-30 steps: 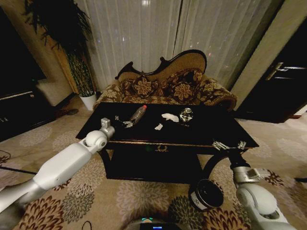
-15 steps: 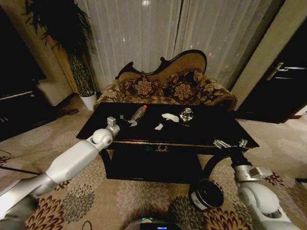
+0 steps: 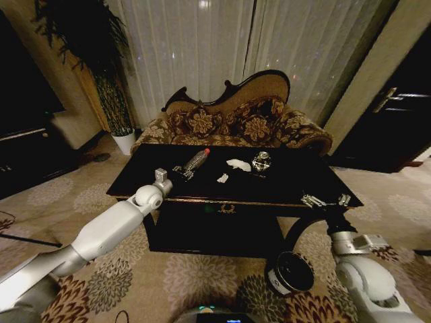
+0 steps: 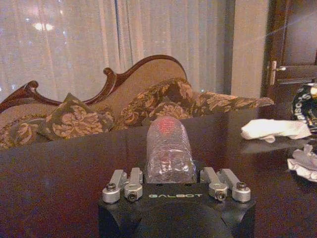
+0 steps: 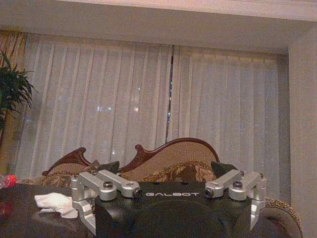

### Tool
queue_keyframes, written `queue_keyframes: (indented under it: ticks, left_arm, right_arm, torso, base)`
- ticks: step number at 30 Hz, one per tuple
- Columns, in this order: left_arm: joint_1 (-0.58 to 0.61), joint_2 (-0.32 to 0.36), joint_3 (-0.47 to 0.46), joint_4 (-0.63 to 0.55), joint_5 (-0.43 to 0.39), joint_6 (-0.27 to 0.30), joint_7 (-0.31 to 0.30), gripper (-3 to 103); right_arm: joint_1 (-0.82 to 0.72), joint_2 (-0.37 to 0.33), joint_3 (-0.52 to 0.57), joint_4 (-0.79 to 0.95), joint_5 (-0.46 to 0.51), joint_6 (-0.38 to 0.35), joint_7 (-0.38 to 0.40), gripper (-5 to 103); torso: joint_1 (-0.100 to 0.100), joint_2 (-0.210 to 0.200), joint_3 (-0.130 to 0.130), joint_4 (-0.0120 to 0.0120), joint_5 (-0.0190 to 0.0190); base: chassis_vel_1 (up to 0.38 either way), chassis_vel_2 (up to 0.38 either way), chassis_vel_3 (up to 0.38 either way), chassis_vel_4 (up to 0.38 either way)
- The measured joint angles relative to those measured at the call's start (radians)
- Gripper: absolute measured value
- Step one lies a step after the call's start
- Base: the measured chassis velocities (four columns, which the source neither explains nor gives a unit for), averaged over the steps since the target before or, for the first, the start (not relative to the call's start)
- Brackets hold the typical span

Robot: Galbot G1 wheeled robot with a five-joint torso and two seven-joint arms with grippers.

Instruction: Move to the front of the table and place the trash on the table into the trash bin.

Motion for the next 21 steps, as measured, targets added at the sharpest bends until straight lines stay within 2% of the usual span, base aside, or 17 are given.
queue_keyframes:
  ticks: [7, 11, 12, 15, 16, 18, 19, 21]
  left_arm:
    - [0.055, 0.055, -0.053, -0.09, -0.014, 0.012, -0.011, 43]
    - [0.115, 0.138, -0.093, -0.225, -0.034, 0.021, -0.011, 43]
    - [0.115, 0.138, -0.093, -0.225, -0.034, 0.021, -0.011, 43]
    - [0.175, 0.197, -0.162, -0.355, -0.085, 0.037, -0.015, 43]
    - [0.175, 0.197, -0.162, -0.355, -0.085, 0.037, -0.015, 43]
    - [0.218, 0.231, -0.209, -0.429, -0.114, 0.047, -0.019, 43]
    - [0.218, 0.231, -0.209, -0.429, -0.114, 0.047, -0.019, 43]
    - [0.26, 0.255, -0.245, -0.487, -0.143, 0.056, -0.022, 43]
  right_arm:
    - [-0.002, -0.001, 0.0, -0.001, -0.01, 0.0, 0.01, 100]
    - [-0.008, -0.014, 0.015, 0.002, -0.024, -0.002, 0.018, 100]
    - [-0.008, -0.014, 0.015, 0.002, -0.024, -0.002, 0.018, 100]
    - [-0.016, -0.018, 0.031, 0.013, -0.056, -0.002, 0.033, 100]
    - [-0.016, -0.018, 0.031, 0.013, -0.056, -0.002, 0.033, 100]
    - [-0.028, -0.017, 0.04, 0.017, -0.127, 0.009, 0.04, 100]
    - [-0.028, -0.017, 0.04, 0.017, -0.127, 0.009, 0.04, 100]
    - [-0.04, -0.014, 0.046, 0.019, -0.22, 0.028, 0.043, 100]
  torso:
    - [0.0, 0.0, 0.0, -0.0001, 0.0001]
    - [0.0, 0.0, 0.0, 0.0002, 0.0]
    - [0.0, 0.0, 0.0, 0.0002, 0.0]
    - [0.0, 0.0, 0.0, 0.0002, 0.0]
    - [0.0, 0.0, 0.0, 0.0002, 0.0]
    - [0.0, 0.0, 0.0, 0.0, 0.0001]
    - [0.0, 0.0, 0.0, 0.0, 0.0001]
    - [0.0, 0.0, 0.0, 0.0, 0.0001]
  base:
    - [0.0, 0.0, 0.0, 0.0]
    - [0.0, 0.0, 0.0, 0.0]
    - [0.0, 0.0, 0.0, 0.0]
    - [0.0, 0.0, 0.0, 0.0]
    - [0.0, 0.0, 0.0, 0.0]
    - [0.0, 0.0, 0.0, 0.0]
    - [0.0, 0.0, 0.0, 0.0]
    - [0.0, 0.0, 0.0, 0.0]
